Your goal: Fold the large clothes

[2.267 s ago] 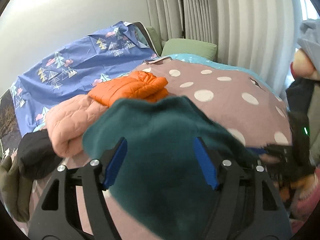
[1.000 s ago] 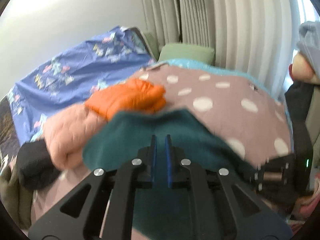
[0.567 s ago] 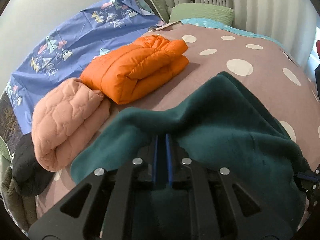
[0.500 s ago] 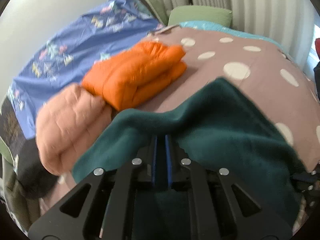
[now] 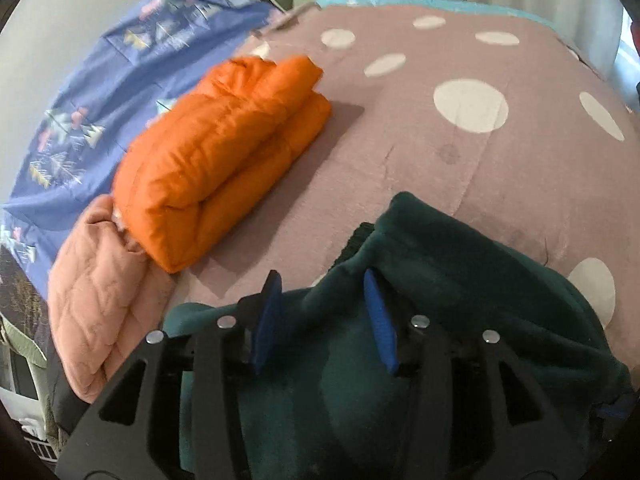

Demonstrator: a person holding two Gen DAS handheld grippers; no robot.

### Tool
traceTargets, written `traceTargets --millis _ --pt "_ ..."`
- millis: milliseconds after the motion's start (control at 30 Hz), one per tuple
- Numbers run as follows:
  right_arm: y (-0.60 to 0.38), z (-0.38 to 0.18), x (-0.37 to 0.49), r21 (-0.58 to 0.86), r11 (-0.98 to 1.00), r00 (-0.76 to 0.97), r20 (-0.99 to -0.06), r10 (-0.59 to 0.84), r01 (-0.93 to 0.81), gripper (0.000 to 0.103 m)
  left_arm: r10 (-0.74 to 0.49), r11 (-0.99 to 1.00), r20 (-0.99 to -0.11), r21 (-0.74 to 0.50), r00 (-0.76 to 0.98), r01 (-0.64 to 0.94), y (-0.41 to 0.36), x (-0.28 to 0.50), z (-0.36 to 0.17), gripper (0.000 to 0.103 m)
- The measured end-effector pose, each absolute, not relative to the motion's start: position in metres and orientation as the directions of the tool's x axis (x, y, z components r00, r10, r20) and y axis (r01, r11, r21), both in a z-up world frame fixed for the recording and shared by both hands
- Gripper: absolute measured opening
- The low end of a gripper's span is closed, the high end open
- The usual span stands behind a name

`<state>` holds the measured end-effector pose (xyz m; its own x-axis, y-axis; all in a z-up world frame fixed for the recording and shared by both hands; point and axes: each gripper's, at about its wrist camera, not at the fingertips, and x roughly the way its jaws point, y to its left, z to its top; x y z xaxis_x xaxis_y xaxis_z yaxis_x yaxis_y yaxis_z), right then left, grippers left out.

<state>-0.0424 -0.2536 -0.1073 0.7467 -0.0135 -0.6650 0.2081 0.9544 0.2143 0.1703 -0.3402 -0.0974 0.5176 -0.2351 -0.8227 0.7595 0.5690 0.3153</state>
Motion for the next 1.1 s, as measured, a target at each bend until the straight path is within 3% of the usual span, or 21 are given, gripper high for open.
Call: traceTargets --millis 200,300,433,600,700,800,967,1033,1067,1100 --pt "-0.258 -0.109 -0.047 0.252 0.947 0.745 -0.667 0.019 0.201 0.000 -0.358 0.680 -0.719 0.237 0.596 0.694 -0.271 0.159 -0.027 0.051" --pt "-0.257 -0.109 -0.047 0.251 0.946 0.748 -0.664 0.013 0.206 0.000 -0.410 0.741 -0.720 0.094 0.559 0.665 -0.215 0.173 -0.014 0.051" --pt "-0.254 -0.109 -0.046 0.243 0.948 0.751 -0.660 0.007 0.204 0.000 -0.467 0.755 -0.766 -0.086 0.442 0.650 -0.173 0.187 -0.053 0.050" --pt "-0.255 -0.107 -0.042 0.244 0.948 0.752 -0.659 0.007 0.205 0.000 -0.495 0.793 -0.754 -0.187 0.433 0.580 -0.172 0.194 -0.104 0.052" --pt "-0.256 -0.107 -0.043 0.250 0.947 0.753 -0.658 0.016 0.199 0.000 -0.451 0.792 -0.772 -0.114 0.448 0.600 -0.179 0.191 -0.095 0.052" --pt "-0.261 -0.109 -0.045 0.288 0.937 0.754 -0.655 0.042 0.198 0.000 -0.357 0.786 -0.747 0.084 0.560 0.612 -0.188 0.167 -0.058 0.049" --pt "-0.265 -0.110 -0.046 0.318 0.929 0.758 -0.649 0.068 0.188 0.000 -0.556 0.656 -0.664 0.019 0.500 0.755 -0.203 0.117 -0.014 0.062" --pt "-0.264 -0.109 -0.046 0.314 0.931 0.758 -0.649 0.066 0.188 0.000 -0.551 0.593 -0.702 0.051 0.452 0.803 -0.227 0.103 -0.028 0.064" --pt "-0.264 -0.110 -0.046 0.308 0.931 0.754 -0.654 0.058 0.195 0.000 -0.488 0.578 -0.741 0.122 0.461 0.807 -0.245 0.096 -0.054 0.065" --pt "-0.265 -0.112 -0.047 0.301 0.932 0.752 -0.658 0.047 0.204 0.000 -0.472 0.579 -0.703 0.206 0.531 0.789 -0.251 0.088 -0.067 0.066"
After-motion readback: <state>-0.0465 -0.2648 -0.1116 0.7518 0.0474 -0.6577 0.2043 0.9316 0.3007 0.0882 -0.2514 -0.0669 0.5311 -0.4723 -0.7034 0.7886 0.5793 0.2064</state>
